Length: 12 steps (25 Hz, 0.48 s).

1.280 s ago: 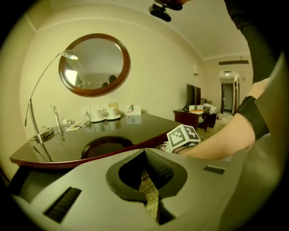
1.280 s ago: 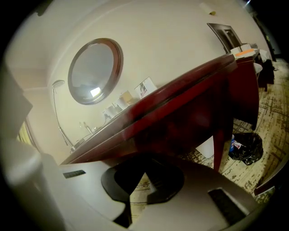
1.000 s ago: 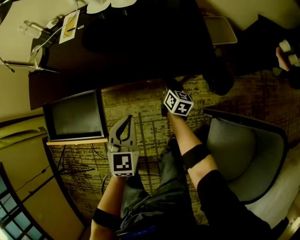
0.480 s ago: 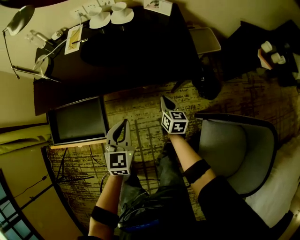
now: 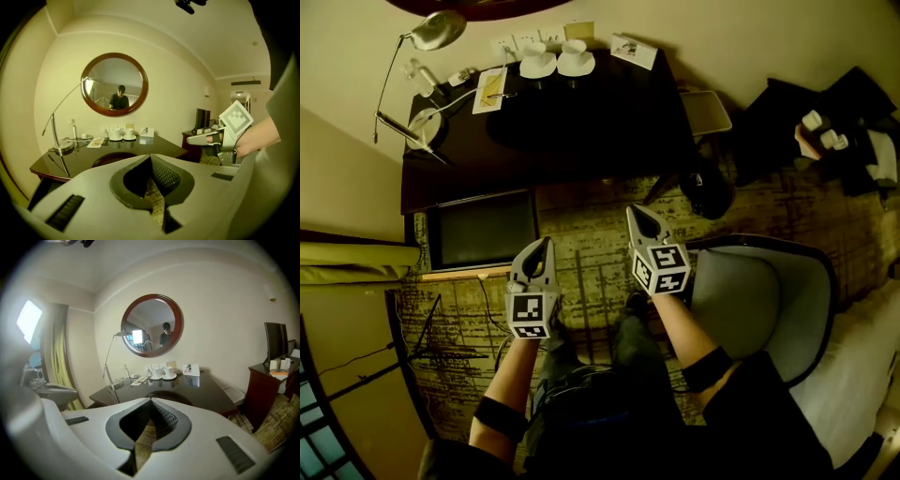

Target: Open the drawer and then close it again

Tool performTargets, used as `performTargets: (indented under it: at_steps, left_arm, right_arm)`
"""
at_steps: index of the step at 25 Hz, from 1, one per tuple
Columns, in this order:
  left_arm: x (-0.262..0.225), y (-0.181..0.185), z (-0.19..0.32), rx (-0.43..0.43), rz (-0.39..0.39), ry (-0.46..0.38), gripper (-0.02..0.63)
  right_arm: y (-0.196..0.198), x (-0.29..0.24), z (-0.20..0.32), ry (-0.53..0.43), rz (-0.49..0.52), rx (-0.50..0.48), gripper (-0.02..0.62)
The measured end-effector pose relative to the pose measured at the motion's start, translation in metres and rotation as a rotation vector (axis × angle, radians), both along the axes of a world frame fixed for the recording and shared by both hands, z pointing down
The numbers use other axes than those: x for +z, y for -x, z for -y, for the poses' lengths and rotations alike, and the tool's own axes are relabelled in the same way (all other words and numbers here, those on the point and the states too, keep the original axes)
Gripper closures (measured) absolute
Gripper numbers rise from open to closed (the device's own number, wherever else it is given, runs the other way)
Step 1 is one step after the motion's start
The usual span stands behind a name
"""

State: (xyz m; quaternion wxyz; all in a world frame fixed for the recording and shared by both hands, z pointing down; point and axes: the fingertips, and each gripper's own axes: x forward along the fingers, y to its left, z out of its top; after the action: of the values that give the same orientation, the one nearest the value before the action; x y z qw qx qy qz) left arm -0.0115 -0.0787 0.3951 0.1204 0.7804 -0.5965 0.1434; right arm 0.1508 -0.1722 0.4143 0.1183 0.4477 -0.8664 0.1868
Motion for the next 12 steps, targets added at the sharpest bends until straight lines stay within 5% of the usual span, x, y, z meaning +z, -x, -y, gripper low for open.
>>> performTargets:
  at_steps: [12]
  left_arm:
    - [-0.057, 0.045, -0.064, -0.008, -0.008, -0.044, 0.601]
  right_arm:
    - [0.046, -0.086, -0.108, -0.051, 0.007, -0.069, 0.595]
